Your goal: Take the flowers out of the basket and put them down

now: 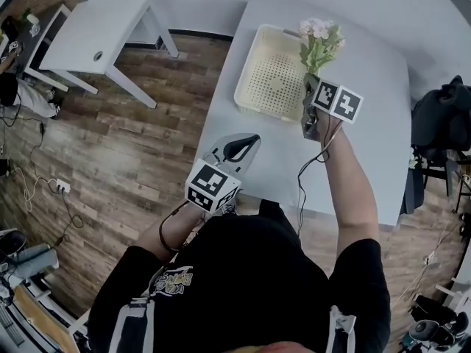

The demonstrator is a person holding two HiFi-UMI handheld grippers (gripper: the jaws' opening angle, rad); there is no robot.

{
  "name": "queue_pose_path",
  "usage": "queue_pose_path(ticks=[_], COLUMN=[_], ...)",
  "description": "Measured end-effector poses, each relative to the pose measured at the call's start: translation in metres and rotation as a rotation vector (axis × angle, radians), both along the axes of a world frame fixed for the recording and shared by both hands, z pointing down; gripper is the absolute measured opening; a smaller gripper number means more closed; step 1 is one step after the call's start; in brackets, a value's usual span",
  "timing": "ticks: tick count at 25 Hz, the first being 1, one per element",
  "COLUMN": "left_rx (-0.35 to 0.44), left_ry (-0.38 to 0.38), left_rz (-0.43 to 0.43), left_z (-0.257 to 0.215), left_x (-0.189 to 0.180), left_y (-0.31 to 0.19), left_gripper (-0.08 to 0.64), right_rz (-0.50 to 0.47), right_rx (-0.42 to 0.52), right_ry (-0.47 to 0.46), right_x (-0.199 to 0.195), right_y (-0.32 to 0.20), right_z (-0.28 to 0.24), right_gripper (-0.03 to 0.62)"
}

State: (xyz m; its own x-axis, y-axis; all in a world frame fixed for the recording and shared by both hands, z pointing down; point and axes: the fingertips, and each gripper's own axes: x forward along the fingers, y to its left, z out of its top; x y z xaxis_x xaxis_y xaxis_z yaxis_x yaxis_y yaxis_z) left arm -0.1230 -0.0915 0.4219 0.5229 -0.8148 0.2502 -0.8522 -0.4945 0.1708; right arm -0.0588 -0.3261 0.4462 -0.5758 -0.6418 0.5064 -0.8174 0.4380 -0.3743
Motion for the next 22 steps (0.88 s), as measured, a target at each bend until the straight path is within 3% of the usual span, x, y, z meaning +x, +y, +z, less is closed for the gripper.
queue_pose_path(ticks=[13,22], left_rx=[0.024,-0.004], left_ry=[-0.006,-0.008], left_rz=[0.213,0.276], left_z=[-0.007,0.001], left_x=[0.038,0.088], left_y=[0.029,0.018], left_gripper=[0.006,0.006], right_rz=[0.232,0.282], right_rx=[0.026,0.032], right_ry=[0.019,0.144], right_x=[0.111,0.201], right_y=[0.063,0.071], right_z=[-0.003,0.027], right_gripper=[0.046,0.046])
